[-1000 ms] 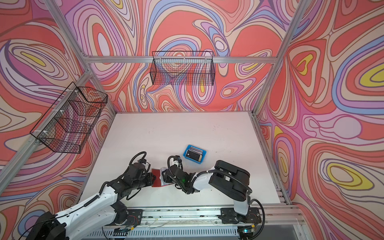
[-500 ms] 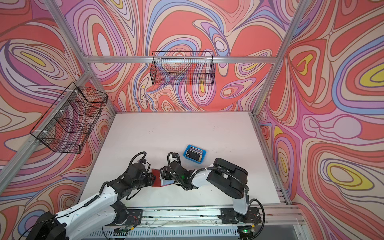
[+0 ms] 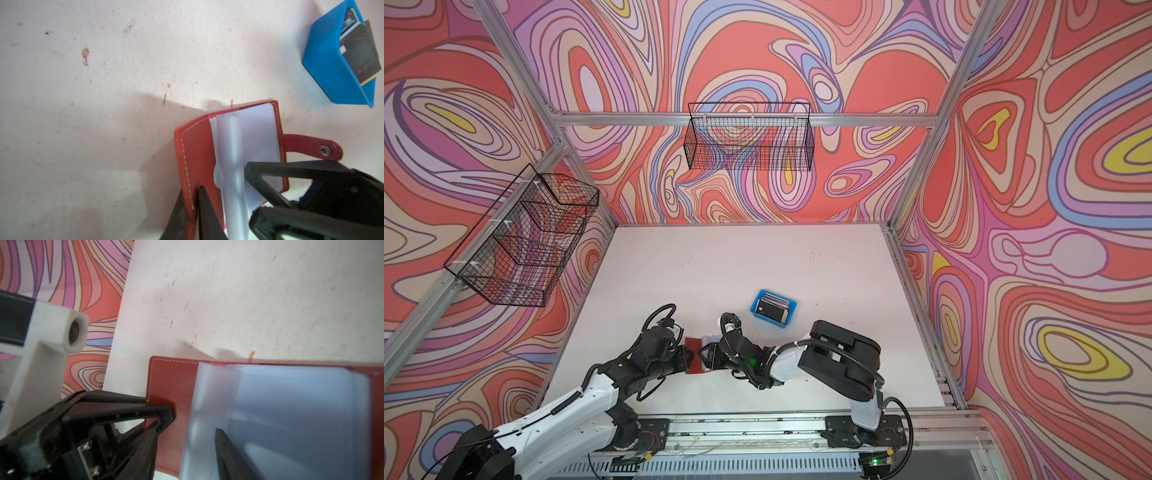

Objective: Put the credit cards into the card holder

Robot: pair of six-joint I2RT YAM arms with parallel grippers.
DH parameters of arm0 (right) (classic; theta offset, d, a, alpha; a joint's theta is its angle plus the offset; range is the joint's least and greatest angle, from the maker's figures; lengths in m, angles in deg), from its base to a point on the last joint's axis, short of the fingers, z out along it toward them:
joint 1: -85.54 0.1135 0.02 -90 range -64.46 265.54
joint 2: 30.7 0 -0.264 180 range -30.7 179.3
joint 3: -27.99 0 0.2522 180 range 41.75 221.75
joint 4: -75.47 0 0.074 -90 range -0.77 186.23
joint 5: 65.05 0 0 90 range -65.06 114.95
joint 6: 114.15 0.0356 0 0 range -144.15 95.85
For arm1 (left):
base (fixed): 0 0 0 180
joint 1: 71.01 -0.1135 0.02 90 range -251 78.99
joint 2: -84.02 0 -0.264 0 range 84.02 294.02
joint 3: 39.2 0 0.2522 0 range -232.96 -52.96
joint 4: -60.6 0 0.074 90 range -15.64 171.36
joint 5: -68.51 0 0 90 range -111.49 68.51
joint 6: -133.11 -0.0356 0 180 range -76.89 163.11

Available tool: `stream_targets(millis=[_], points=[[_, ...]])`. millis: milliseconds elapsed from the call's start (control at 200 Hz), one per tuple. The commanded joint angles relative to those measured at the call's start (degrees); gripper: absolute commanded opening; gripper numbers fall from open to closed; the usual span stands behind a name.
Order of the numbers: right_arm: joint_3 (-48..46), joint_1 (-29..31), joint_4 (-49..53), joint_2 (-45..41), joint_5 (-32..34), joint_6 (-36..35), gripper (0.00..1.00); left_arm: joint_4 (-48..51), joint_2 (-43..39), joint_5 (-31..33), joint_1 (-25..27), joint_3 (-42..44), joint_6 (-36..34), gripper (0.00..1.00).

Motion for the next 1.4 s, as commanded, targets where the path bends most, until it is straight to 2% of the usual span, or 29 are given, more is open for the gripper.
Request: stream_targets(millis=[0, 145, 225, 371, 436, 626, 736, 806, 1012, 1257, 1397], points=[[-0.74, 0.52, -3.48, -0.88, -1.06, 0.75, 0.47, 2.91, -1.36, 2.97, -0.74, 0.52, 1.16, 0.17], [-1.26, 0.53, -6.31, -0.05, -1.69, 1.15, 0.47, 5.00, -2.44, 3.37, -1.98, 0.52, 1.64, 0.27], [-1.16, 0.52, -6.98, 0.50, -1.67, 1.27, 0.46, 6.15, -3.03, 3.68, -3.22, 0.44, 2.08, 0.39], [-0.53, 0.53, -6.88, 1.81, -1.62, 1.28, 0.46, 9.55, -4.85, 3.86, -5.89, -0.53, 2.05, 0.51], [-0.31, 0.53, -6.88, 2.46, -1.50, 1.28, 0.46, 10.71, -5.91, 3.95, -6.35, -1.32, 2.20, 0.51], [-0.71, 0.53, -8.00, 3.73, -0.71, 1.50, 0.45, 20.02, -11.30, 9.82, -6.30, -8.75, 2.83, 0.50], [-1.05, 0.53, -6.88, 2.36, -0.08, 0.65, 0.44, 20.95, -14.69, 9.72, -6.34, -11.75, 2.35, 0.54], [-1.82, 0.48, -4.30, -0.66, 1.99, -0.86, 0.44, 20.36, -14.53, 7.58, -6.30, -12.91, 1.66, 0.55], [-4.52, 0.53, 7.10, -9.98, 9.72, -2.26, 0.46, 9.70, -7.70, -8.21, -6.34, -10.89, 1.13, 0.48], [-5.40, 0.53, 10.87, -9.38, 10.62, -1.80, 0.45, 3.83, -3.93, -10.27, -6.34, -6.48, 2.71, 0.47], [-4.98, 0.50, 11.88, -8.09, 10.82, -1.62, 0.45, 1.84, -2.92, -9.28, -6.28, -3.82, 3.68, 0.47]])
